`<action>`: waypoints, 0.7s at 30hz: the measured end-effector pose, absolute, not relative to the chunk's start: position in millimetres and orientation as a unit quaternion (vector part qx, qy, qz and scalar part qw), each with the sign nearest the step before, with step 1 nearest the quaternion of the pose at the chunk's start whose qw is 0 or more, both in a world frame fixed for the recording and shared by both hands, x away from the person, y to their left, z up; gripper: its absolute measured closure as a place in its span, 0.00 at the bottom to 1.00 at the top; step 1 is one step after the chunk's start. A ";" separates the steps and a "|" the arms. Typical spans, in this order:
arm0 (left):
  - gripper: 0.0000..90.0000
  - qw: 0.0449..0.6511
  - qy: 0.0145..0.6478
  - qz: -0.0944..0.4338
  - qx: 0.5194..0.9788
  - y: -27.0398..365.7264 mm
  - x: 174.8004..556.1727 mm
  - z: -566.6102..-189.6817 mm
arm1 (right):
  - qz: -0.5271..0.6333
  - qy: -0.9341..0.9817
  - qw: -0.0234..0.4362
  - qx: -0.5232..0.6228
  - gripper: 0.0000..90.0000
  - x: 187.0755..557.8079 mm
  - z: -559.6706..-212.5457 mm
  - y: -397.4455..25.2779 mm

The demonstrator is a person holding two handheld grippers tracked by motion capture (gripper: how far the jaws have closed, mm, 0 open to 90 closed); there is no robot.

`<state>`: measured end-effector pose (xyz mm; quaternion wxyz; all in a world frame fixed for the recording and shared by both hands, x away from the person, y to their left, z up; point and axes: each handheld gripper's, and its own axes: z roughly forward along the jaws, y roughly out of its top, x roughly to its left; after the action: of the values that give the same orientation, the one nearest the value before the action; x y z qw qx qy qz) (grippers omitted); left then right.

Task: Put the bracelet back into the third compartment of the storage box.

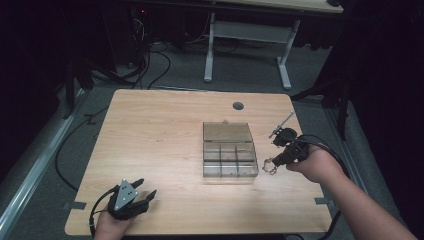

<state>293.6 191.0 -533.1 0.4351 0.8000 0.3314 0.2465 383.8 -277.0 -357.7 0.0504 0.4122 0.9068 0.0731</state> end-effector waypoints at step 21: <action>0.45 0.439 0.331 0.245 0.798 191.8 293.6 -533.1 | 0.078 0.914 0.064 0.394 0.90 421.5 -340.2 -247.8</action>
<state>293.6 191.8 -533.1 0.4393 0.7984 0.3310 0.2449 421.5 -247.8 -340.2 0.0640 0.3939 0.9136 0.0776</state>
